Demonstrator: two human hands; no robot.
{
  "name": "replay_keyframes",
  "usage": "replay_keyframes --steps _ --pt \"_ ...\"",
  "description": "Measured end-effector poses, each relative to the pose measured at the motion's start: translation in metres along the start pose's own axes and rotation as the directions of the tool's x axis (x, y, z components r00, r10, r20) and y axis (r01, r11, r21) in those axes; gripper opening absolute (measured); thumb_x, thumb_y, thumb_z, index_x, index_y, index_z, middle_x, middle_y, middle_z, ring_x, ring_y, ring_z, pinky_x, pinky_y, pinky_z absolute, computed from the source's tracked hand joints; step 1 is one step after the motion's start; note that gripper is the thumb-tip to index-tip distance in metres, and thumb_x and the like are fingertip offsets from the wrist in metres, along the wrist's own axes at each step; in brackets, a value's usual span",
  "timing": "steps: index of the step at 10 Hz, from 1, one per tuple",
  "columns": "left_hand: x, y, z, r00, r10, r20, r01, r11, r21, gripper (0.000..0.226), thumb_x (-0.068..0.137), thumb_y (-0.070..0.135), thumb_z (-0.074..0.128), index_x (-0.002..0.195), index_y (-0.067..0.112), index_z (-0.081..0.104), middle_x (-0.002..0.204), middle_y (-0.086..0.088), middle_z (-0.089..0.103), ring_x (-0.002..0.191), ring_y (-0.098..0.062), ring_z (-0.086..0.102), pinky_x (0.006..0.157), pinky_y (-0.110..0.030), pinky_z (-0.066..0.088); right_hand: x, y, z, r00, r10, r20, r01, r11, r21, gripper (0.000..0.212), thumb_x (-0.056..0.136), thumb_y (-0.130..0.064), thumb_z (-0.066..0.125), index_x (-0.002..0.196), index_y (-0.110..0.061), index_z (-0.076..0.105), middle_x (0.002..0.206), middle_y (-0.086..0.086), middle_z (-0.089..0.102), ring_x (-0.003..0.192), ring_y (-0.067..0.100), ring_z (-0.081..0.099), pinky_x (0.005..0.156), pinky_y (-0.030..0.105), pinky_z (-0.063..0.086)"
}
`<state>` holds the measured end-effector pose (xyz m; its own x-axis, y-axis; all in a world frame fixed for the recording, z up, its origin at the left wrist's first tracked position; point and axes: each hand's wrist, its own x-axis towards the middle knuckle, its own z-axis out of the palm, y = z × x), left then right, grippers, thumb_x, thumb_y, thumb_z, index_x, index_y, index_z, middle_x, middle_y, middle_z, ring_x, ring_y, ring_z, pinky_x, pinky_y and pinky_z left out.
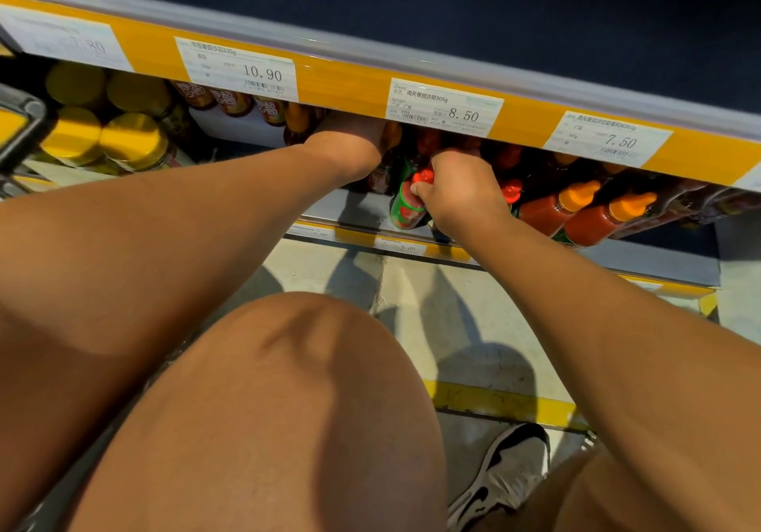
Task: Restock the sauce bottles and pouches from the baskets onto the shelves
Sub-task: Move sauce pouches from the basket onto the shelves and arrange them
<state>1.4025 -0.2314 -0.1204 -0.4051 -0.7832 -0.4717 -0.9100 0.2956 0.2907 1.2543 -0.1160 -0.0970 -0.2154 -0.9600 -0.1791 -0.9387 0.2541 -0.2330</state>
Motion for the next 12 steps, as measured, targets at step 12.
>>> replay_keyframes --steps 12 --pt "-0.271 0.185 -0.106 0.703 0.636 -0.319 -0.695 0.710 -0.115 0.027 0.099 0.043 0.063 0.124 0.033 0.069 0.120 0.020 0.068 0.111 0.008 0.060 0.093 -0.028 0.052 -0.303 0.152 -0.242 0.978 0.090 -0.190 0.004 0.896 0.444 0.043 0.091 -0.049 0.071 0.131 -0.037 0.064 0.128 -0.020 0.066 0.120 -0.003 0.060 0.105 0.036 0.051"
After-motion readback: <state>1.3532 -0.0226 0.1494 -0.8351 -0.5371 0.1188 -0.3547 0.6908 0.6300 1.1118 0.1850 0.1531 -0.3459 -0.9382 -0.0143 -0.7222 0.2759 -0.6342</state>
